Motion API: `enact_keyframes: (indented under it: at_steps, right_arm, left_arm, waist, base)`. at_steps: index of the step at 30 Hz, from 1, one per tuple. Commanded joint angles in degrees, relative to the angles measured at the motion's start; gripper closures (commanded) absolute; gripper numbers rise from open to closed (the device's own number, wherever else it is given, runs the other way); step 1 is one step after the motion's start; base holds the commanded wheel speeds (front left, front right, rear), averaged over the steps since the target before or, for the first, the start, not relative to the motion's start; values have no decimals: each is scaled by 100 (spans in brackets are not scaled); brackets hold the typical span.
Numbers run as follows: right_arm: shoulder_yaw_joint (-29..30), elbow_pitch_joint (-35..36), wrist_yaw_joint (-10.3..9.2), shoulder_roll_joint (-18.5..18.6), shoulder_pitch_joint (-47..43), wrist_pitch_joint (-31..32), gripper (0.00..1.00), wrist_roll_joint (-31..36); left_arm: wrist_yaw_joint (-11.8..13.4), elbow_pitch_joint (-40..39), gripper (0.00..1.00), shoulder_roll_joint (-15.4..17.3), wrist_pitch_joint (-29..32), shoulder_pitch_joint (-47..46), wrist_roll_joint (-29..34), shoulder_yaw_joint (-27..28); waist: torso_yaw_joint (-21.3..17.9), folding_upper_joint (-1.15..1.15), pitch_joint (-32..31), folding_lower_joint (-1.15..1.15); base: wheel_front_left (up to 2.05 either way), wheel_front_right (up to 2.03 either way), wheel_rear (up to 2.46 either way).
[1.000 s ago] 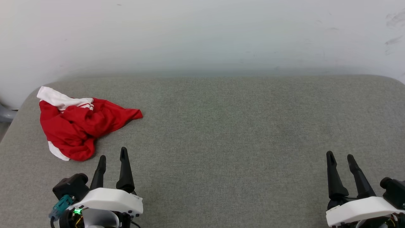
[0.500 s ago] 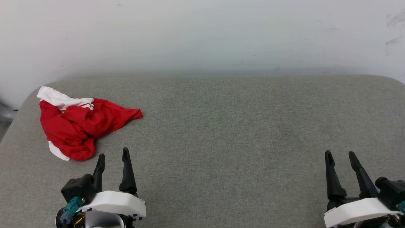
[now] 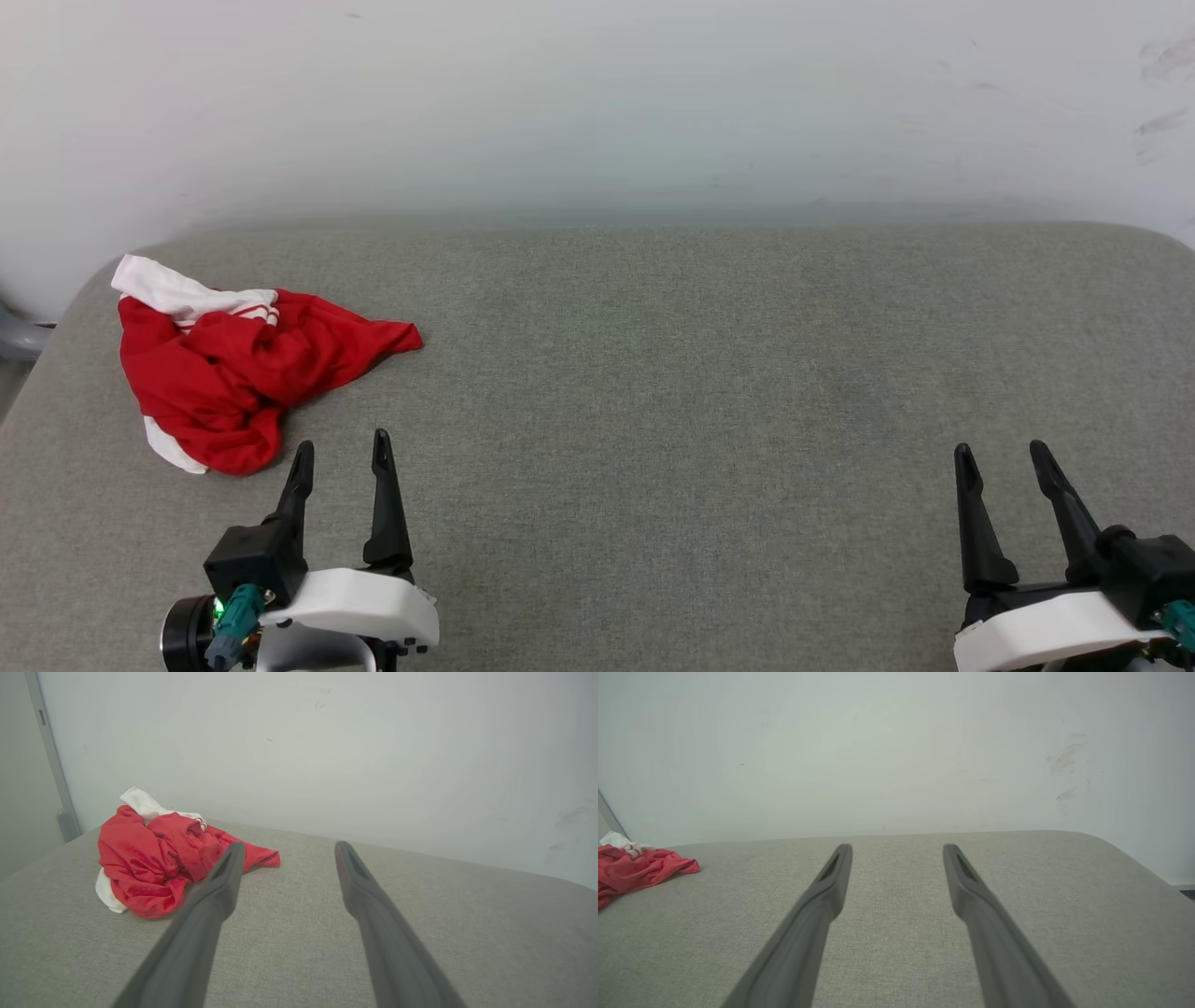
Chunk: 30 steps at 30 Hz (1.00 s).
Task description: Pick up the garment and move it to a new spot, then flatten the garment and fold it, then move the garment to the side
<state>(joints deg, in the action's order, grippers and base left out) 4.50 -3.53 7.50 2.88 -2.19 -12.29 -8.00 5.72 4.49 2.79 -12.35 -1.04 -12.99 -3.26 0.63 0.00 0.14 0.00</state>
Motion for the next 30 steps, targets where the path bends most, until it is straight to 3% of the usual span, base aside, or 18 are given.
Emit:
enact_keyframes:
  at_steps: [1, 23, 30]
  right_arm:
    - [-15, 89, -1, -1, -28, -67, 0, 143]
    - [-26, 257, -3, -1, -155, -284, 0, 702]
    - [2, 193, -3, -2, -141, -293, 0, 473]
  left_arm:
    - [-14, -56, 0, 14, -59, 45, 161, -11]
    - [37, -28, 0, 15, -275, 128, 901, -77]
    - [8, 2, 0, 16, -287, 161, 833, -34]
  waist:
    - [-2, 0, -3, 0]
    - [-4, 0, -3, 0]
    - [-19, 0, -7, 0]
  base:
    - [0, 0, 0]
    - [0, 0, 0]
    - [0, 0, 0]
